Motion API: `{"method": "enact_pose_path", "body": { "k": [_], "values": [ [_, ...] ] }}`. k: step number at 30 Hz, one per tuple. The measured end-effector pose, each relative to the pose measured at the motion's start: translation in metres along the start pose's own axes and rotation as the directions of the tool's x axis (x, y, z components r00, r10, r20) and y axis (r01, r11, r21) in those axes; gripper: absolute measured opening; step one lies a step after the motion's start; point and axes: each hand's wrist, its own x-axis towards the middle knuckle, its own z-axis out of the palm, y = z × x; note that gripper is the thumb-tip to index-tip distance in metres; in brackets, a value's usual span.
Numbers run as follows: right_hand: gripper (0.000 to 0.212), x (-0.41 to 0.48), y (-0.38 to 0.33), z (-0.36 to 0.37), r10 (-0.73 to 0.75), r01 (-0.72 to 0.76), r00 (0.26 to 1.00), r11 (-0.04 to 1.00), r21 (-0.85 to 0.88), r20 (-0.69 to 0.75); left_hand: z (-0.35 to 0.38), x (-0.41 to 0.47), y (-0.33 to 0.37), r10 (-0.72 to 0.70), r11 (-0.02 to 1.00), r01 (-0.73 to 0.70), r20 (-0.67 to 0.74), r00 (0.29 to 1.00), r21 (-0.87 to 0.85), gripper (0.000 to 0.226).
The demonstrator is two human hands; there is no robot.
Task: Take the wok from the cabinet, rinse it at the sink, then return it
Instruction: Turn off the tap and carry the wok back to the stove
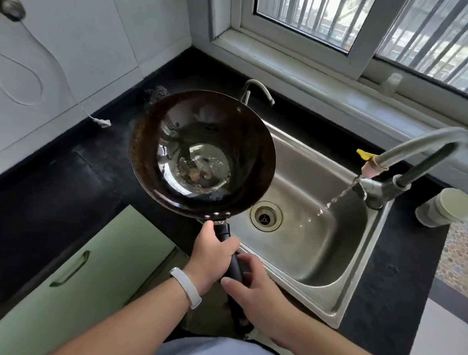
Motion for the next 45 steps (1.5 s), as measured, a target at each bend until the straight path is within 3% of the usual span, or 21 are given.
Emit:
{"method": "enact_pose_path", "body": {
  "k": [4, 11, 18, 23, 31, 37, 45],
  "values": [
    [0.045, 0.009, -0.004, -0.004, 0.021, -0.021, 0.999, 1.000, 0.003, 0.042, 0.001, -0.004, -0.005, -0.013, 1.000, 0.012, -0.093, 0.996, -0.004, 0.018],
    [0.038, 0.013, -0.010, 0.002, -0.004, -0.028, 0.979, 0.988, 0.154, 0.203, -0.002, -0.017, -0.012, -0.036, 0.999, 0.034, -0.222, 0.974, -0.014, 0.025],
    [0.030, 0.010, -0.011, 0.014, -0.064, 0.071, 0.982, 0.997, -0.035, 0.181, -0.012, -0.036, -0.013, -0.072, 0.991, 0.033, -0.311, 0.948, -0.130, 0.022],
    [0.028, 0.003, -0.016, 0.021, -0.103, 0.121, 0.970, 0.990, -0.069, 0.219, -0.021, -0.048, -0.012, -0.039, 0.988, -0.017, -0.350, 0.936, -0.155, 0.022],
    [0.026, -0.025, -0.028, 0.043, -0.203, 0.257, 0.939, 0.950, -0.175, 0.278, -0.051, -0.084, -0.013, 0.049, 0.951, -0.138, -0.305, 0.951, -0.278, 0.034],
    [0.037, -0.058, -0.027, 0.087, -0.265, 0.347, 0.914, 0.903, -0.253, 0.307, -0.090, -0.129, -0.025, 0.138, 0.937, -0.237, -0.355, 0.925, -0.255, 0.048],
    [0.035, -0.111, -0.003, 0.162, -0.313, 0.417, 0.879, 0.871, -0.260, 0.360, -0.148, -0.205, -0.059, 0.185, 0.931, -0.302, -0.446, 0.875, -0.204, 0.037]
  ]
}}
